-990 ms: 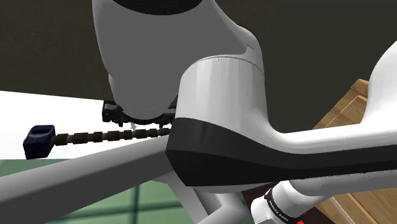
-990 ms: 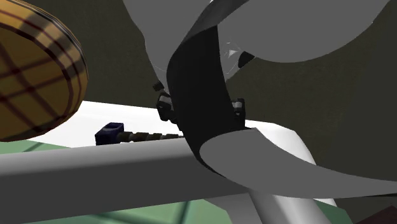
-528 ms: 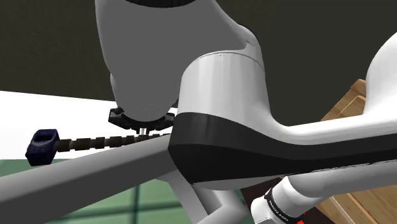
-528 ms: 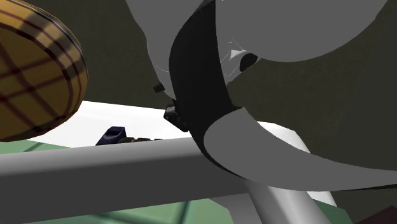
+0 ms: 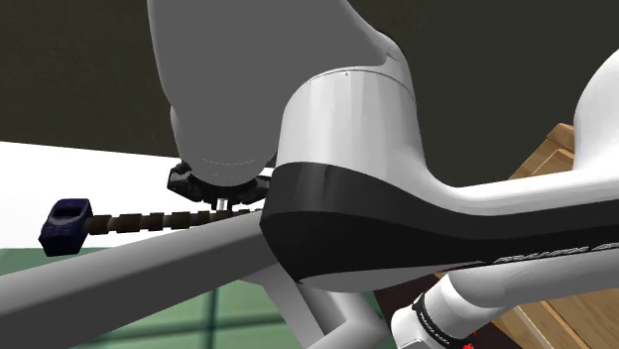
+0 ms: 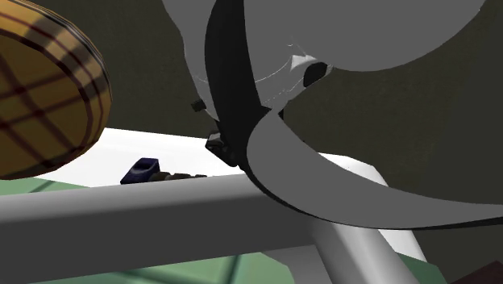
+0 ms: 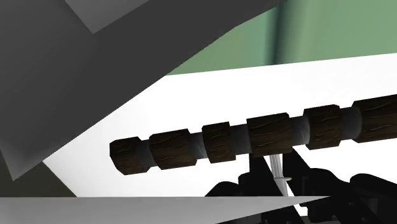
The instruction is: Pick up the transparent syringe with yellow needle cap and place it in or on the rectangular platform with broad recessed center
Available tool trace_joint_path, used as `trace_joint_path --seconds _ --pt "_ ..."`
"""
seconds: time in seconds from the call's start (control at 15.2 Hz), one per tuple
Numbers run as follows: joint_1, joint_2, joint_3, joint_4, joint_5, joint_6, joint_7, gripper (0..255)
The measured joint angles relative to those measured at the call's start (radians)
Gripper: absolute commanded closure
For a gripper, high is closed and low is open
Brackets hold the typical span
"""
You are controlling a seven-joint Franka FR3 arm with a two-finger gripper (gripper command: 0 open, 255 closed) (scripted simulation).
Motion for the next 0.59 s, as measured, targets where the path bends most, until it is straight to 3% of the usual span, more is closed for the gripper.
trace_joint_path --seconds 0.59 --pt "0.032 -0.02 -0.056 0.091 0.022 -0.106 -0.048 255"
